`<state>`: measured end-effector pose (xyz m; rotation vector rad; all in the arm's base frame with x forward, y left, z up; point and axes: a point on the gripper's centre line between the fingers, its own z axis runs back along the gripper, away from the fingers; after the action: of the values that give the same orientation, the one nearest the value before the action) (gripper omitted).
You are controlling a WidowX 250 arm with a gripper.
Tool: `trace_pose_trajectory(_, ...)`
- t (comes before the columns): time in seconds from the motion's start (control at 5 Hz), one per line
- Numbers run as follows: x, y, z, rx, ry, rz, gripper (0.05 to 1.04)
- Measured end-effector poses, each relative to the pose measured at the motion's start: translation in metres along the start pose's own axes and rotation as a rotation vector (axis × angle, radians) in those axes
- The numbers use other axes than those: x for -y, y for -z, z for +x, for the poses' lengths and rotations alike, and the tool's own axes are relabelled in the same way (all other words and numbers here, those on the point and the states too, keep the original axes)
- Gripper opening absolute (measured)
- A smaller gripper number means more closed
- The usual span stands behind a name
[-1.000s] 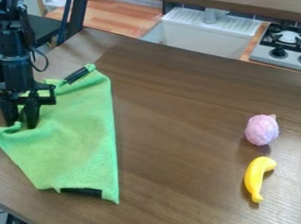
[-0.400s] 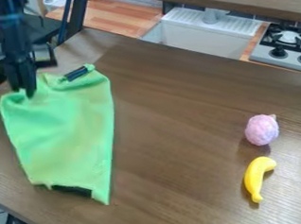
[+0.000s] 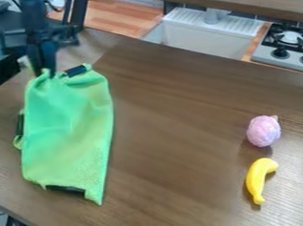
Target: Unfold the cloth from bottom left to the top right
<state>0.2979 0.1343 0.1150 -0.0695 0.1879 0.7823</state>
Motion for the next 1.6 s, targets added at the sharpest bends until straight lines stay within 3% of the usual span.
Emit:
trace_pose_trajectory(0.4,0.003,0.007,0.015,-0.001,-0.077,0.024,0.078)
trace_pose_trajectory(0.6,0.018,0.01,0.016,0.031,-0.021,0.018,0.078)
trace_pose_trajectory(0.8,0.05,0.013,0.003,0.038,0.048,0.017,0.074)
trace_pose_trajectory(1.4,0.134,0.006,-0.022,0.026,0.039,-0.049,0.073)
trace_pose_trajectory(1.6,0.15,0.016,-0.028,0.036,0.057,-0.039,0.073)
